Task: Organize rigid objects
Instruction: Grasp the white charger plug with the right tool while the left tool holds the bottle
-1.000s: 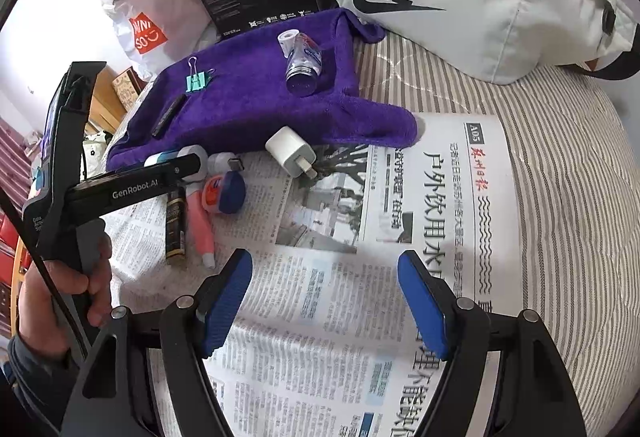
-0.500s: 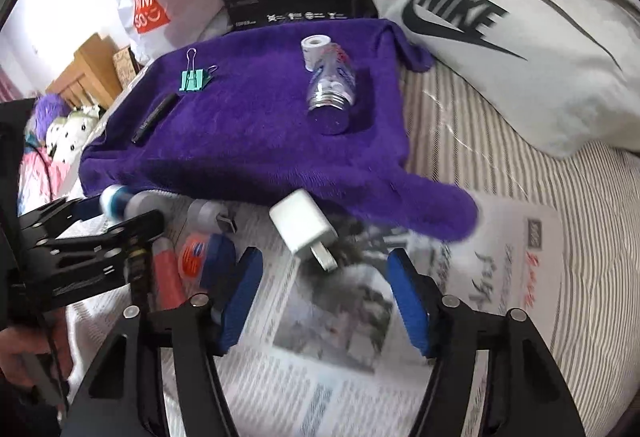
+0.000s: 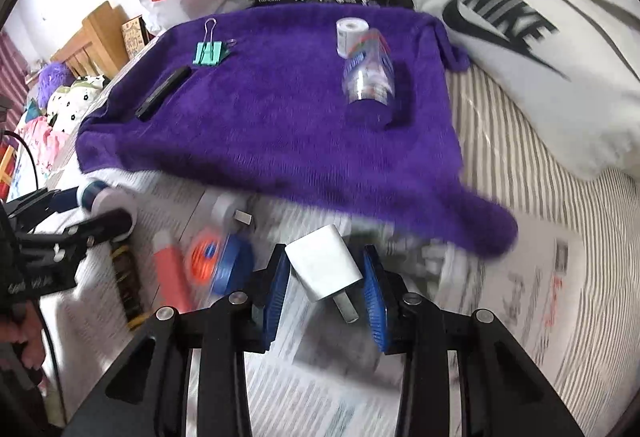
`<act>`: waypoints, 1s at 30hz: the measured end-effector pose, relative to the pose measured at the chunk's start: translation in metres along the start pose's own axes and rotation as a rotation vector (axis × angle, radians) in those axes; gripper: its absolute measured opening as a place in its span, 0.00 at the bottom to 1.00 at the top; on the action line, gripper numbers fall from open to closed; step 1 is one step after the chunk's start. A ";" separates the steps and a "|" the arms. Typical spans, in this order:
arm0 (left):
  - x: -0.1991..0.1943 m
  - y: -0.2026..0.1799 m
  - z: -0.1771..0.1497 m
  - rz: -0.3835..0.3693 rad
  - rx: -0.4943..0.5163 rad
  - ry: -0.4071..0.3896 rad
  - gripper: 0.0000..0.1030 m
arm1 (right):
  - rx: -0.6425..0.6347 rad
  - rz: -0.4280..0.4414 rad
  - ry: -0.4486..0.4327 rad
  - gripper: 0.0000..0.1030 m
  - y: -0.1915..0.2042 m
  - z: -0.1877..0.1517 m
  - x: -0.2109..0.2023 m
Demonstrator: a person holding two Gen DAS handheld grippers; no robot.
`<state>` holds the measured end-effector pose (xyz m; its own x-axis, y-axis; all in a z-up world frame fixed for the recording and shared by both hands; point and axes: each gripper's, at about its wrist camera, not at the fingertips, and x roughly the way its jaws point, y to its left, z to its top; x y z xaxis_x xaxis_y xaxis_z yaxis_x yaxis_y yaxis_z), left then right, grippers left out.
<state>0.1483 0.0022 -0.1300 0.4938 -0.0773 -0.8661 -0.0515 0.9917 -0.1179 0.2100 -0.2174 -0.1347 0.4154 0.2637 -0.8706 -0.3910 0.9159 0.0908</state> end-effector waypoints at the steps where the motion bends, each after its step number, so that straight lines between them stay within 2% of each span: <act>1: 0.000 0.001 -0.001 0.006 0.002 -0.005 0.73 | 0.010 -0.015 0.005 0.35 0.001 -0.005 -0.004; 4: 0.002 -0.001 -0.001 0.018 0.014 -0.013 0.73 | 0.016 -0.040 0.030 0.35 0.006 -0.016 -0.004; 8: 0.006 -0.003 -0.002 0.024 0.042 -0.029 0.73 | 0.011 -0.075 0.005 0.35 0.012 -0.022 -0.004; 12: -0.001 0.003 -0.005 -0.011 0.041 -0.025 0.73 | 0.059 -0.033 0.018 0.34 0.006 -0.022 -0.013; 16: -0.009 0.009 -0.005 -0.023 0.044 -0.035 0.73 | 0.042 -0.033 0.008 0.34 0.007 -0.022 -0.025; 19: -0.016 0.017 -0.004 -0.074 0.017 -0.042 0.73 | 0.037 -0.035 0.013 0.34 0.007 -0.022 -0.030; 21: -0.019 0.019 -0.003 -0.070 0.018 -0.050 0.73 | 0.037 -0.044 0.007 0.34 0.008 -0.021 -0.032; 23: -0.023 0.021 -0.001 -0.074 0.013 -0.061 0.73 | 0.031 -0.032 0.018 0.26 0.010 -0.017 -0.031; 30: -0.024 0.023 0.005 -0.082 0.017 -0.054 0.73 | 0.015 -0.030 0.006 0.25 0.016 -0.007 -0.027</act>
<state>0.1394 0.0271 -0.1100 0.5420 -0.1527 -0.8264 0.0050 0.9839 -0.1785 0.1865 -0.2122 -0.1134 0.4217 0.2337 -0.8761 -0.3658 0.9279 0.0715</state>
